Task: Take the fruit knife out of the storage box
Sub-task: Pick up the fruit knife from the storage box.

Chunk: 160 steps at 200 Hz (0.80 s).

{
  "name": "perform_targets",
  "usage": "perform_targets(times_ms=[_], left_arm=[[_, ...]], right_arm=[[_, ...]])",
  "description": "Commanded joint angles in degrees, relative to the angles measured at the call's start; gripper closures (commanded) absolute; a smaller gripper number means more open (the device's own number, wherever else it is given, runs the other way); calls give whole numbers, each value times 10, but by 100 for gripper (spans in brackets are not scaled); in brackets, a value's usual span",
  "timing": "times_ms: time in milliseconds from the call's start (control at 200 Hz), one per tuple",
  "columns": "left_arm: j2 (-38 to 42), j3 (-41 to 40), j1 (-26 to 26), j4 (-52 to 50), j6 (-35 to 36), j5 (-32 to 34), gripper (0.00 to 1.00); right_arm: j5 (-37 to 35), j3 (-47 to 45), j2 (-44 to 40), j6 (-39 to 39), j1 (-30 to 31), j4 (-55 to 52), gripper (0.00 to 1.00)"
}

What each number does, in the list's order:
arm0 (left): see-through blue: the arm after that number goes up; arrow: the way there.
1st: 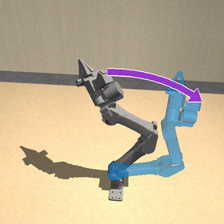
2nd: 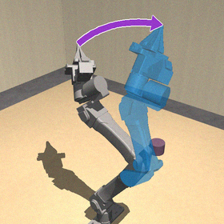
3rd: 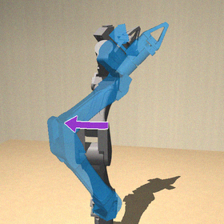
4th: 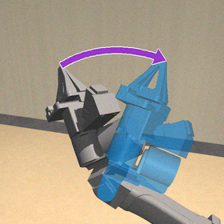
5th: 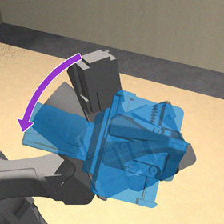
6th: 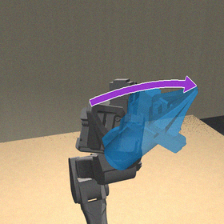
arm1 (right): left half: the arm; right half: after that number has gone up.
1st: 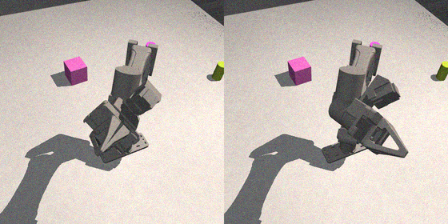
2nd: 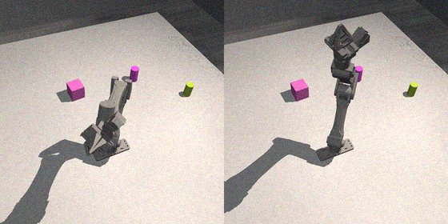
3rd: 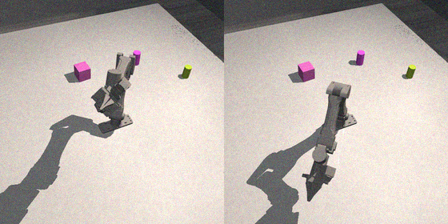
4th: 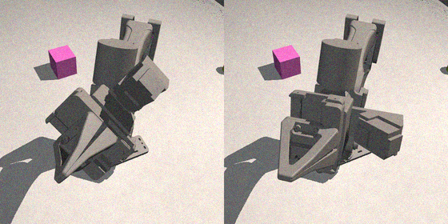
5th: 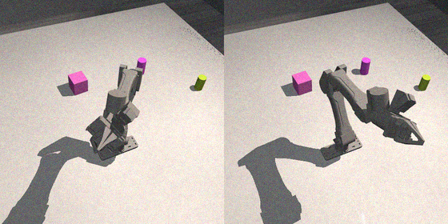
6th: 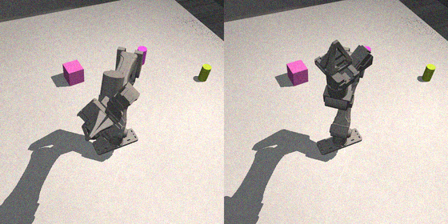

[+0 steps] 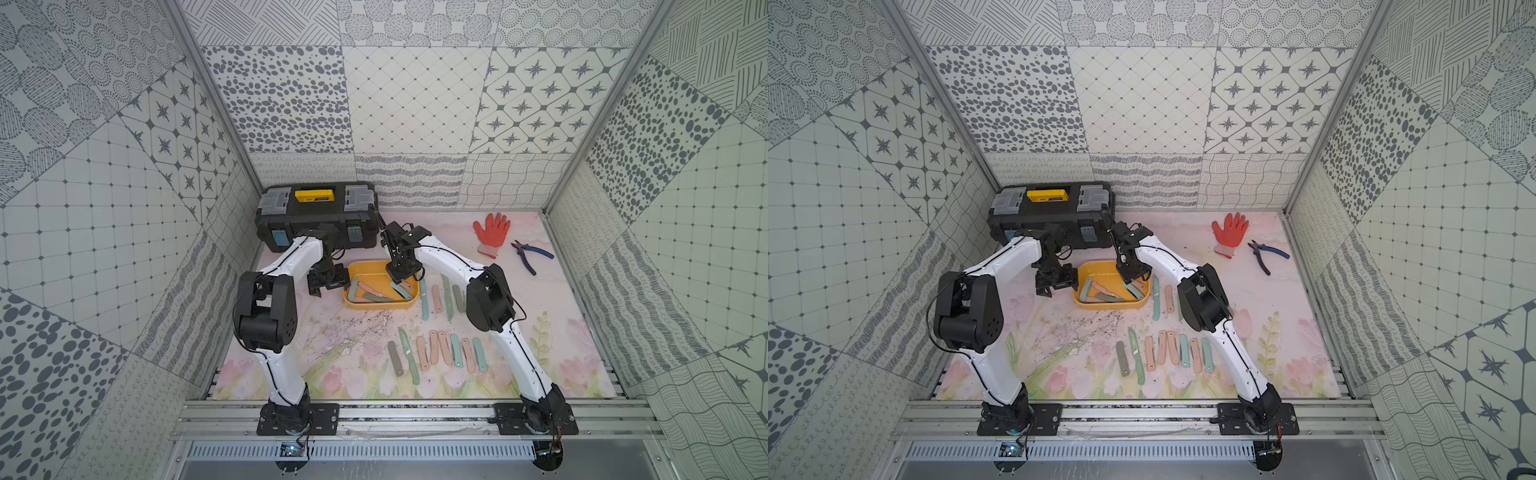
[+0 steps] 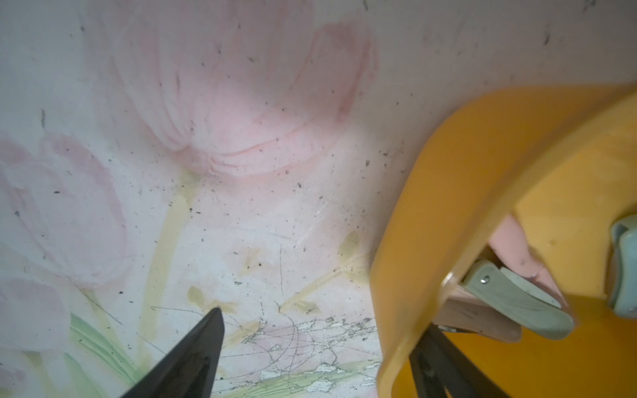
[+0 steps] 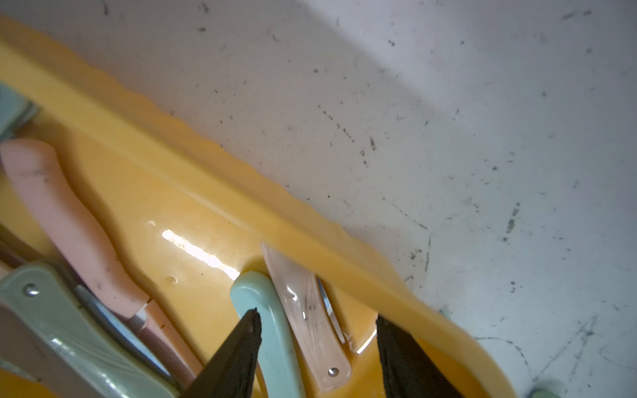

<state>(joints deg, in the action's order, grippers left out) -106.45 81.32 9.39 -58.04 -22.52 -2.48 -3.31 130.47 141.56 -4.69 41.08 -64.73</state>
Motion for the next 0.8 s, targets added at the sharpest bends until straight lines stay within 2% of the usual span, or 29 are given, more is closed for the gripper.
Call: perform_targets(times_ms=[0,200,330,795], left_arm=[[8,6,1,-17,-6,-2,19],[8,6,1,-17,-6,-2,19],[8,4,1,-17,-6,-2,18],[8,5,1,-17,-6,-1,19]], right_arm=[[5,13,17,2,1,-14,43],[9,11,23,6,4,-16,45],[18,25,38,7,3,-23,53],[157,37,50,15,7,6,55]])
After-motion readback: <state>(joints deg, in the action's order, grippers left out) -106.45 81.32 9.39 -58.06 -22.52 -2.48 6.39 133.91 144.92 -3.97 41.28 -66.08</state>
